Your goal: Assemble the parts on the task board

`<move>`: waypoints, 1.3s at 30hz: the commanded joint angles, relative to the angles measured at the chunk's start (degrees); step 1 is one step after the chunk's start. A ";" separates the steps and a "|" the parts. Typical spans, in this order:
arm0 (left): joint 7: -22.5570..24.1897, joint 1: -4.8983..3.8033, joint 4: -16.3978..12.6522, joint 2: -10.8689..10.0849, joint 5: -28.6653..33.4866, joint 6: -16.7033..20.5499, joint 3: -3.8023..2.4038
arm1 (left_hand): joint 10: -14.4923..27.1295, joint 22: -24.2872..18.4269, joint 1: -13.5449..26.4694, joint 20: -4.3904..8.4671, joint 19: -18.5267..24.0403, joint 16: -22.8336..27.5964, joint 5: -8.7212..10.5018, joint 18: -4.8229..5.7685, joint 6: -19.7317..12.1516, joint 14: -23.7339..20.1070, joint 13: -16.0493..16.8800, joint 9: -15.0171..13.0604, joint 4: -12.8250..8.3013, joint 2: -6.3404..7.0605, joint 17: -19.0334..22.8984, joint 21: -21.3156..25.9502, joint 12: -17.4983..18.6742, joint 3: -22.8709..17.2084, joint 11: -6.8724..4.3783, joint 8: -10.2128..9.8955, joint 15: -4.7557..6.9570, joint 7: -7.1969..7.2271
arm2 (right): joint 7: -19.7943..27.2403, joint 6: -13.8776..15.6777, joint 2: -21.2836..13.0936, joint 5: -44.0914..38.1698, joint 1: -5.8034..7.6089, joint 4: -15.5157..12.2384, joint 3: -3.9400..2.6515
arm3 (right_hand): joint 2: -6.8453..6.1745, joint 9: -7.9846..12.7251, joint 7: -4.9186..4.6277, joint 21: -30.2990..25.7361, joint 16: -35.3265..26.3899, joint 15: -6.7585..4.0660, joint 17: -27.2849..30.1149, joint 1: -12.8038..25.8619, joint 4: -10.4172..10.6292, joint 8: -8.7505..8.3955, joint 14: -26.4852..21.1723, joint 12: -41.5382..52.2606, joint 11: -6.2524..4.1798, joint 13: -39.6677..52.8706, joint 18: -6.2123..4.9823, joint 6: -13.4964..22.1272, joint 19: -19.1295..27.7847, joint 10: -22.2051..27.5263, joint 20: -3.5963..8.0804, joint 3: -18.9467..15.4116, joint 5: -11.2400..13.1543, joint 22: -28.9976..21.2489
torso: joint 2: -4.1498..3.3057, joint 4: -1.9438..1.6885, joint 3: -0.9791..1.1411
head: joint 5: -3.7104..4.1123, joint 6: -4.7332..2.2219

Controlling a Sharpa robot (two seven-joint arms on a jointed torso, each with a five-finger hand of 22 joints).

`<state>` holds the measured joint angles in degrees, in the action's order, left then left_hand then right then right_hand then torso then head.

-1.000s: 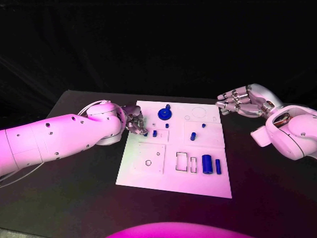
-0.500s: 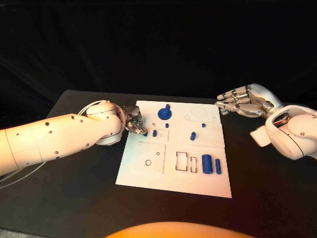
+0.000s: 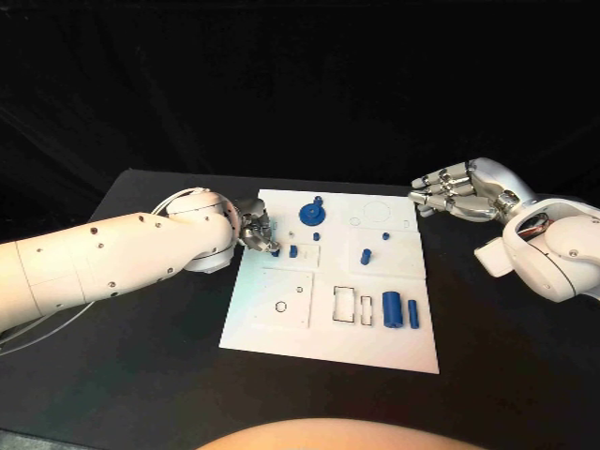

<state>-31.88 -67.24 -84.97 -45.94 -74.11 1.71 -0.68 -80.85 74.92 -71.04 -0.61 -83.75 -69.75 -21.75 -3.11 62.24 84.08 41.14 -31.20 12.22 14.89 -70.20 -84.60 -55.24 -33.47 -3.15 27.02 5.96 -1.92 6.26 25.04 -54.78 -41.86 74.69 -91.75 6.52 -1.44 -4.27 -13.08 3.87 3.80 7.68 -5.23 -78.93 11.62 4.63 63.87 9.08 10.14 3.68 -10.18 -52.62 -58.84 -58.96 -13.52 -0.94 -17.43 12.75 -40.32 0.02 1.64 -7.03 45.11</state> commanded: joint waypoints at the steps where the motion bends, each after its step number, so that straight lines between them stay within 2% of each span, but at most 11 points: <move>1: -1.17 0.12 0.38 0.51 0.80 -2.88 0.16 | -0.41 6.82 -0.77 0.29 -1.12 -0.24 -0.24 0.99 1.30 1.43 -0.27 0.11 -10.70 0.01 -0.05 -0.31 -0.01 -10.56 -0.09 0.03 0.25 0.73 | 0.48 -0.47 0.02 0.00 -0.03 -0.06 -0.02 | 0.03 -0.06 -0.71 -0.03 -0.18 -0.05 0.05 0.44 -0.14 -0.01 -0.07 -0.06 0.14 -0.04 -0.39 0.07 -0.07 0.16 -0.21 -0.26 -0.39 -0.06 | 0.01 0.02 0.01 | 0.01 0.02; 16: -1.65 0.01 1.91 1.89 1.19 -5.13 0.16 | -0.26 6.47 -0.69 0.29 -0.89 -0.19 -0.26 0.89 1.23 1.42 -0.78 0.11 -10.67 -0.04 0.01 -0.09 0.42 -10.58 -0.06 -0.04 0.25 0.70 | 0.46 -0.46 -0.06 0.03 -0.03 -0.24 -0.02 | 0.03 -0.06 -0.71 -0.03 -0.18 -0.05 0.05 0.44 -0.14 -0.01 -0.07 -0.06 0.14 -0.04 -0.39 0.07 -0.07 0.16 -0.21 -0.26 -0.39 -0.06 | -0.01 -0.03 -0.02 | 0.23 0.20; 23: -1.34 0.01 1.83 1.76 2.61 -4.57 0.16 | 0.06 5.78 0.56 0.18 -0.42 -0.15 0.20 0.73 0.90 1.42 -0.88 -0.03 -9.81 -0.51 0.03 0.38 0.90 -9.91 0.10 -0.48 0.10 0.62 | 0.45 -0.46 -0.12 0.06 -0.03 -0.25 -0.02 | 0.03 -0.06 -0.71 -0.03 -0.18 -0.05 0.05 0.44 -0.14 -0.01 -0.07 -0.06 0.14 -0.04 -0.39 0.07 -0.07 0.16 -0.21 -0.26 -0.39 -0.06 | 0.01 -0.09 -0.04 | 0.35 0.25; 33: -1.56 0.01 2.17 1.48 3.47 -3.25 0.16 | 0.12 5.56 3.58 0.27 -0.27 -0.13 0.62 0.68 0.84 1.46 -1.14 -0.80 -6.84 -0.97 0.01 0.67 1.74 -2.47 -0.48 -1.01 0.36 1.66 | 0.46 -0.41 -0.12 0.07 -0.03 -0.24 -0.02 | 0.06 -0.07 -0.71 -0.02 -0.19 -0.05 0.17 0.46 -0.19 -0.01 -0.07 -0.06 0.15 -0.05 -0.39 0.09 -0.08 0.19 -0.22 -0.27 -0.43 -0.22 | 0.01 -0.09 -0.04 | 0.33 0.22; 39: -2.00 0.00 2.52 1.42 3.58 -2.50 0.16 | 0.41 5.47 8.74 0.28 -0.25 -0.14 1.16 0.67 1.91 1.46 -1.53 -0.74 -1.85 -0.87 -0.03 0.80 2.16 5.98 -0.34 -1.40 0.23 1.46 | 0.47 -0.38 -0.10 0.08 -0.03 -0.22 -0.02 | 0.06 -0.07 -0.71 -0.02 -0.19 -0.05 0.17 0.46 -0.19 -0.01 -0.07 -0.06 0.15 -0.05 -0.39 0.09 -0.08 0.19 -0.22 -0.27 -0.43 -0.22 | 0.00 -0.08 -0.04 | 0.28 0.29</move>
<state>-32.95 -67.48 -82.60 -44.48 -71.30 -0.30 -0.68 -80.21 74.90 -62.97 -0.61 -83.74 -69.75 -20.97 -3.12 64.23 84.08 39.66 -31.95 10.01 13.72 -70.18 -84.08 -53.41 -28.07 -3.77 25.83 5.95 0.18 6.26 25.04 -54.90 -41.82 74.68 -91.93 6.52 -1.44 -4.27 -13.08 3.87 3.80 7.68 -5.11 -78.93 11.62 4.63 63.88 9.08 10.14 3.68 -10.18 -52.62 -58.84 -58.96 -13.52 -0.94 -17.65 12.57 -40.32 -0.07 1.59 -6.72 45.35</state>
